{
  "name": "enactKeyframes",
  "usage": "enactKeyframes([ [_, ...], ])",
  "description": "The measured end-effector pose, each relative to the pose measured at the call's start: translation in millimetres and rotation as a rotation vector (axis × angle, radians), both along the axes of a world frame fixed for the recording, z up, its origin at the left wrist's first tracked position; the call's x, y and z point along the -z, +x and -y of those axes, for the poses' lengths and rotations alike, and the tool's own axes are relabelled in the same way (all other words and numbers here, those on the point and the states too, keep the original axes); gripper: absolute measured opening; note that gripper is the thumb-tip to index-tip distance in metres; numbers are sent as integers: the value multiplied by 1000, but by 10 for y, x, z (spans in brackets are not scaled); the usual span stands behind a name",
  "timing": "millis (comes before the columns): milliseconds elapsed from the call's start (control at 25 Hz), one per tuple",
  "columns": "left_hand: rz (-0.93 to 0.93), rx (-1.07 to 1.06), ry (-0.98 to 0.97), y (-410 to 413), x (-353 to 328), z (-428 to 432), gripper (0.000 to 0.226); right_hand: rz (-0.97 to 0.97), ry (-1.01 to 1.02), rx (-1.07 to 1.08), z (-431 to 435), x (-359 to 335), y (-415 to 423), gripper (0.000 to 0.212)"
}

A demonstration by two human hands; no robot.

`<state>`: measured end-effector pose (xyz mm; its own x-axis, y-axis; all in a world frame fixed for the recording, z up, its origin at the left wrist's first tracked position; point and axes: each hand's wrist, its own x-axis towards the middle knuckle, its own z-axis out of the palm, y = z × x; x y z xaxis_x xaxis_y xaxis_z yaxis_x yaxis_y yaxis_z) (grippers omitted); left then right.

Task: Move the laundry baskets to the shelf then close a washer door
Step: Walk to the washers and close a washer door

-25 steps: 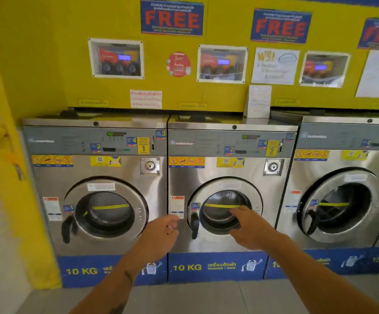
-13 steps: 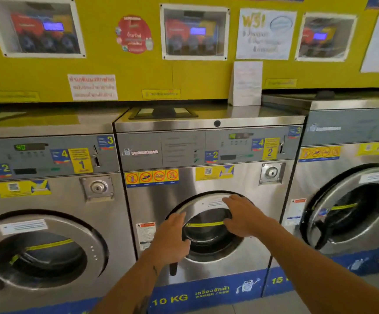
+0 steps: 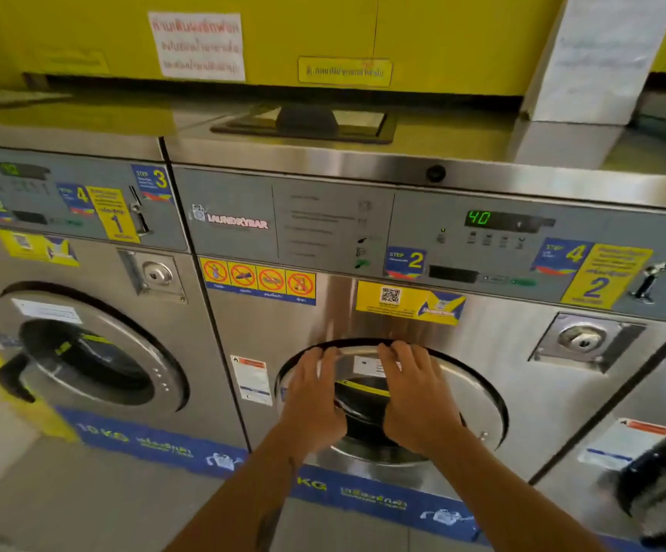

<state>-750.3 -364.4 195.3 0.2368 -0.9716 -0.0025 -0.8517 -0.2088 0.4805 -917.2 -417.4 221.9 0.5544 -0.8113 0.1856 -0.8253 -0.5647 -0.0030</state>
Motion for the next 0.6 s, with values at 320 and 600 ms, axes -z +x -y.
enactKeyframes([
  [320,-93,96,-126,174,36,-245,89,-20,61,-9,-215,-7,-55,102],
  [600,-81,137,-239,-153,147,-1166,66,30,141,104,-895,-16,-238,92],
])
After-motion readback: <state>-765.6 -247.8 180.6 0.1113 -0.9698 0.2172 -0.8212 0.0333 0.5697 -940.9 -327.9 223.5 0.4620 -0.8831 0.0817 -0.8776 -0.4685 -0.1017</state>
